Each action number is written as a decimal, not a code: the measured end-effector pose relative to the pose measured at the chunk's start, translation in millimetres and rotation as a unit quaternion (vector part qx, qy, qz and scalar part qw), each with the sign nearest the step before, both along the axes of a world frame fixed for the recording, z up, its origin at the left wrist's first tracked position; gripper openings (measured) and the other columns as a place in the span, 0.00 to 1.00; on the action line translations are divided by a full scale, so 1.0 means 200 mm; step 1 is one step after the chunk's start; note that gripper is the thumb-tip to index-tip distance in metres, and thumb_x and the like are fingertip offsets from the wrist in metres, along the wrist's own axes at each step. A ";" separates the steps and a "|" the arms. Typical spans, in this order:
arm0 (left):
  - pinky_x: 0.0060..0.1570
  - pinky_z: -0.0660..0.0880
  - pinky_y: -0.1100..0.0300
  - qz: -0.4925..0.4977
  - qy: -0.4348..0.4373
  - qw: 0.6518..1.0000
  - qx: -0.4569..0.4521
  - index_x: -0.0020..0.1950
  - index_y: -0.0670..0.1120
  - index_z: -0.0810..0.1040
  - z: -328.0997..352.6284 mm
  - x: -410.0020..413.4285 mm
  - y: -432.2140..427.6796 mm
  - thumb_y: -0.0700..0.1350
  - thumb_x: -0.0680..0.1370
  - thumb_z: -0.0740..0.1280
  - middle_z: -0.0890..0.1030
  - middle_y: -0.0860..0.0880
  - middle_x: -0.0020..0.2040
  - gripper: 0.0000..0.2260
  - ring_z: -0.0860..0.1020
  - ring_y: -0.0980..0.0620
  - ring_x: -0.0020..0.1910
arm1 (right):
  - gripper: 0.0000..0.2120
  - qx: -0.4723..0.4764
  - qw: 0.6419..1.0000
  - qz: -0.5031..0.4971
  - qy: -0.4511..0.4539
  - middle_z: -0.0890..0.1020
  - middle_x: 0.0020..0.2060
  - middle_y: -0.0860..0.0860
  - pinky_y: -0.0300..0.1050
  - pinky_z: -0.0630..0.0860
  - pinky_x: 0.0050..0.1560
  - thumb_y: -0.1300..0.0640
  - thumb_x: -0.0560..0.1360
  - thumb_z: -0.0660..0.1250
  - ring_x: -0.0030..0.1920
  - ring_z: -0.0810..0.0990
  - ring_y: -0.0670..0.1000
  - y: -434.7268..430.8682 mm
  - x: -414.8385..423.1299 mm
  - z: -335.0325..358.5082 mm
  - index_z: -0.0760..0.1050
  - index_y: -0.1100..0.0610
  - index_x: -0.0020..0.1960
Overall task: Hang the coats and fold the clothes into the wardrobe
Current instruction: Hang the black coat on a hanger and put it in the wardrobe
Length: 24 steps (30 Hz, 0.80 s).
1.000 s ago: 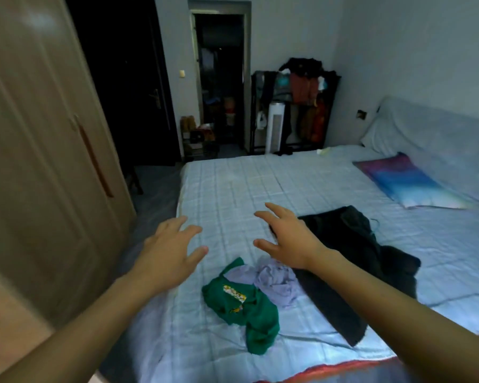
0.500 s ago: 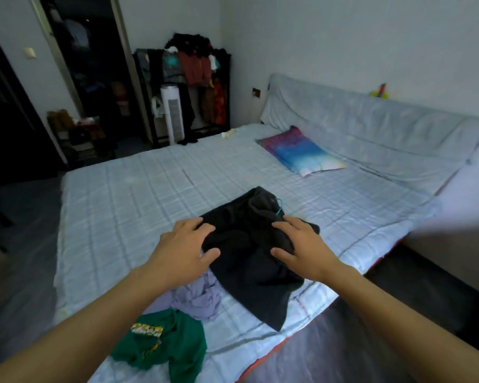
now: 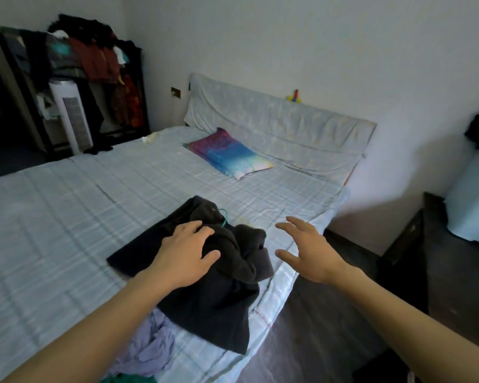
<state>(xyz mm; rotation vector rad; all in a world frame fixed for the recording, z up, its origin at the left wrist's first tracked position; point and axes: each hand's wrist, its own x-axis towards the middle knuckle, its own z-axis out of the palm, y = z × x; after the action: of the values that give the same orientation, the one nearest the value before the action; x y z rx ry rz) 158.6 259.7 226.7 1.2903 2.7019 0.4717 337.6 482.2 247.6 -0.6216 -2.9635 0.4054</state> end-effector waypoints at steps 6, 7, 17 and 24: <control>0.71 0.63 0.45 -0.011 -0.001 1.000 -0.016 0.75 0.55 0.64 -0.01 -0.09 0.24 0.61 0.79 0.62 0.60 0.51 0.78 0.26 0.57 0.49 0.77 | 0.29 -0.031 0.999 -0.020 0.014 0.56 0.79 0.49 0.59 0.59 0.75 0.42 0.78 0.63 0.78 0.55 0.54 0.20 -0.03 -0.07 0.59 0.44 0.76; 0.71 0.63 0.45 -0.014 -0.004 1.000 -0.020 0.75 0.55 0.65 -0.03 -0.08 0.28 0.61 0.79 0.62 0.59 0.51 0.78 0.26 0.57 0.49 0.77 | 0.29 -0.040 0.999 -0.023 0.019 0.56 0.79 0.49 0.58 0.59 0.75 0.42 0.78 0.64 0.78 0.54 0.54 0.25 -0.04 -0.09 0.59 0.45 0.76; 0.71 0.64 0.46 0.038 0.032 0.992 -0.115 0.75 0.54 0.64 -0.06 -0.12 0.84 0.62 0.79 0.61 0.59 0.51 0.78 0.26 0.57 0.49 0.77 | 0.29 -0.108 0.990 0.030 0.086 0.57 0.78 0.52 0.57 0.57 0.76 0.45 0.79 0.64 0.78 0.53 0.53 0.96 -0.30 -0.21 0.60 0.48 0.77; 0.70 0.65 0.46 0.082 0.049 0.983 -0.155 0.75 0.54 0.64 -0.02 -0.15 1.15 0.62 0.79 0.60 0.60 0.50 0.78 0.26 0.58 0.48 0.77 | 0.28 -0.113 0.985 0.104 0.085 0.58 0.78 0.51 0.57 0.59 0.74 0.43 0.79 0.63 0.77 0.55 0.52 1.30 -0.49 -0.27 0.60 0.46 0.76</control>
<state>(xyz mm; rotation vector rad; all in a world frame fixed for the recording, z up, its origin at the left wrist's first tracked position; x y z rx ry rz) 129.0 490.5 222.7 1.0394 2.8278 -0.0046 240.5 742.8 193.0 -0.2763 -2.8484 0.7786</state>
